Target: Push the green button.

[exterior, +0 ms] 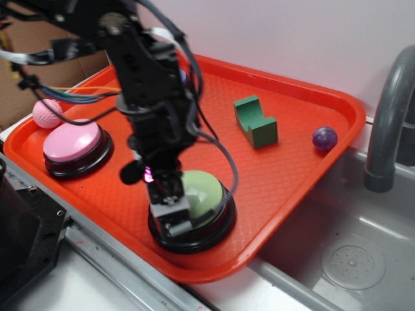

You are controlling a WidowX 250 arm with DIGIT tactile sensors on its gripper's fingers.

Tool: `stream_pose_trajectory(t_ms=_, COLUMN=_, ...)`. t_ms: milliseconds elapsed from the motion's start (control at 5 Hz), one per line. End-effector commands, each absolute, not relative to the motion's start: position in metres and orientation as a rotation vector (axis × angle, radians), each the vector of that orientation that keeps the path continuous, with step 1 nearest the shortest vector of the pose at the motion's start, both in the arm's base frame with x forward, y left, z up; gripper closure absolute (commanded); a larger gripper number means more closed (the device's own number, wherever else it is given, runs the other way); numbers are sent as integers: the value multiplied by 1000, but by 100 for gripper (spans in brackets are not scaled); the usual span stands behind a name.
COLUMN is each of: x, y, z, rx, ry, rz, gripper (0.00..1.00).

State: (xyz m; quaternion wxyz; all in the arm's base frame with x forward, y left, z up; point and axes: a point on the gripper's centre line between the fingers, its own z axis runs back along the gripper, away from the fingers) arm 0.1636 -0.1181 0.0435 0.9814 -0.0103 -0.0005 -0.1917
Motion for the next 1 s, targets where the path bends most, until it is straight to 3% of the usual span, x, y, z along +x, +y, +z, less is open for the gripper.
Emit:
stream_pose_trajectory(t_ms=0, x=170, y=-130, z=56, rx=-61, ry=-72, rz=-384, gripper=0)
stream_pose_trajectory(t_ms=200, x=160, y=-124, z=77, rx=-54, ry=-68, rz=-358, gripper=0)
stream_pose_trajectory(t_ms=400, x=146, y=-119, z=93, rx=-100, ry=-57, rz=-320, gripper=0)
stream_pose_trajectory(t_ms=800, x=142, y=-120, z=106, rx=-110, ry=-77, rz=-301, gripper=0)
